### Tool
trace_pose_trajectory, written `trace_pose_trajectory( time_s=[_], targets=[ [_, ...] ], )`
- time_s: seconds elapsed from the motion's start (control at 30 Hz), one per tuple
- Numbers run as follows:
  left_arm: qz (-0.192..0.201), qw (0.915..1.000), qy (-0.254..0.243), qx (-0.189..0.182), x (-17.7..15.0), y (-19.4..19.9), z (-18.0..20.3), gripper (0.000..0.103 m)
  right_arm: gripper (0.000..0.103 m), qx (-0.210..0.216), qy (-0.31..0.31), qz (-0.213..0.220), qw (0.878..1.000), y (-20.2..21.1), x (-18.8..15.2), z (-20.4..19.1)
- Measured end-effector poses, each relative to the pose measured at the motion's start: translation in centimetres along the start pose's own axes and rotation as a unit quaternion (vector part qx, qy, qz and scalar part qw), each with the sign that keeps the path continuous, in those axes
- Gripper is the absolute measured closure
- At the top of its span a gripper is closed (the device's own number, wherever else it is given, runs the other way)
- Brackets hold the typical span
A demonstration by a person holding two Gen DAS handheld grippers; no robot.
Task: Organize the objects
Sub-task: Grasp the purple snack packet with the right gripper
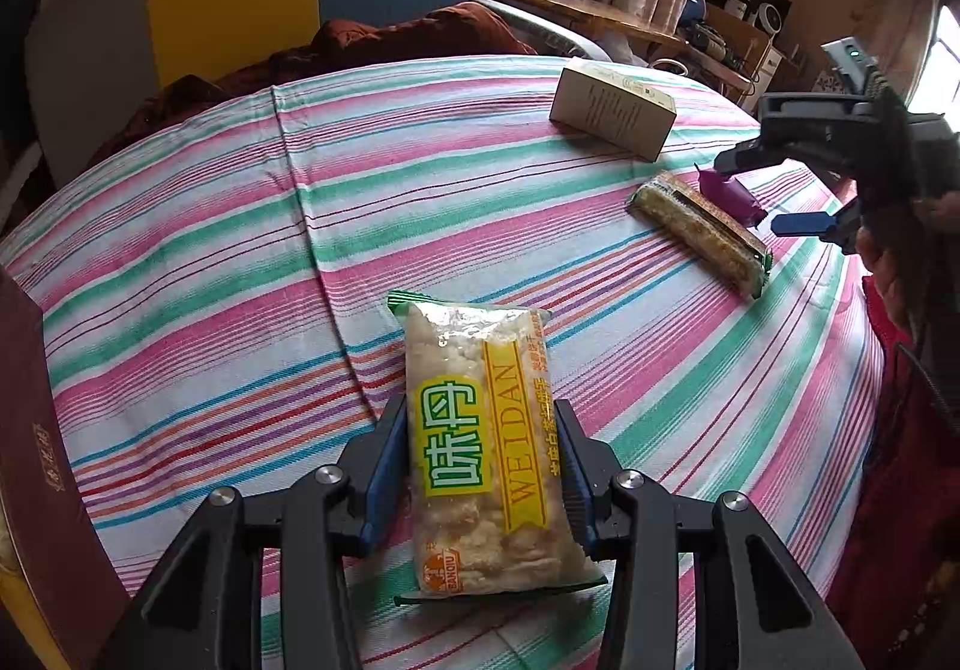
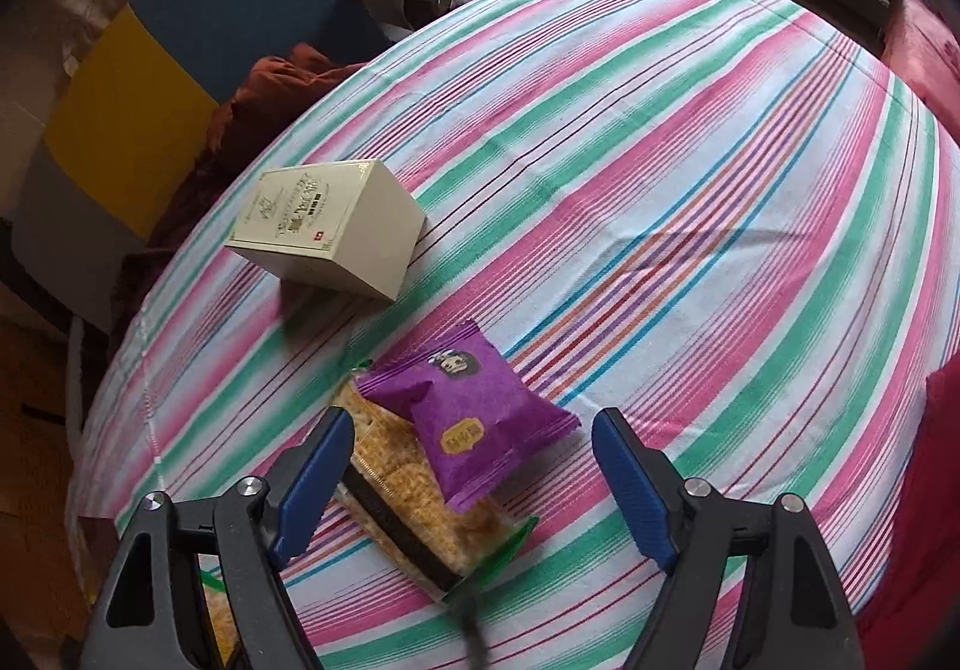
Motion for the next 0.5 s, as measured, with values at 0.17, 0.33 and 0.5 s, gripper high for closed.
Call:
trace_pose_trajectory(
  time_s=[0.17,0.33,0.5],
  targets=[
    [0.008,1.0000,0.002,-0.004,-0.1,0.1,0.0,0.057,0.027,-0.008,0.012,-0.016,1.000,-1.2,0.4,0.0],
    [0.012,0.9999,0.005,-0.004,-0.1,0.1,0.0,0.057,0.028,-0.006,0.018,-0.022,1.000,-1.5,0.5,-0.1],
    [0.014,0.9999,0.005,-0.004,-0.1,0.0,-0.1,0.057,0.047,-0.005,0.026,-0.028,0.999,-1.8,0.4,-0.2]
  ],
)
Point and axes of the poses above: each gripper's, at about its wrist camera, not at the fingertips, and y roughly against the way its jaws point, z to its right, x to its top, the point moved 9 cm from there along -y, roughly the way its jaws point, and after that the axes turned 8 degrees about x, right-handed, at the moved point
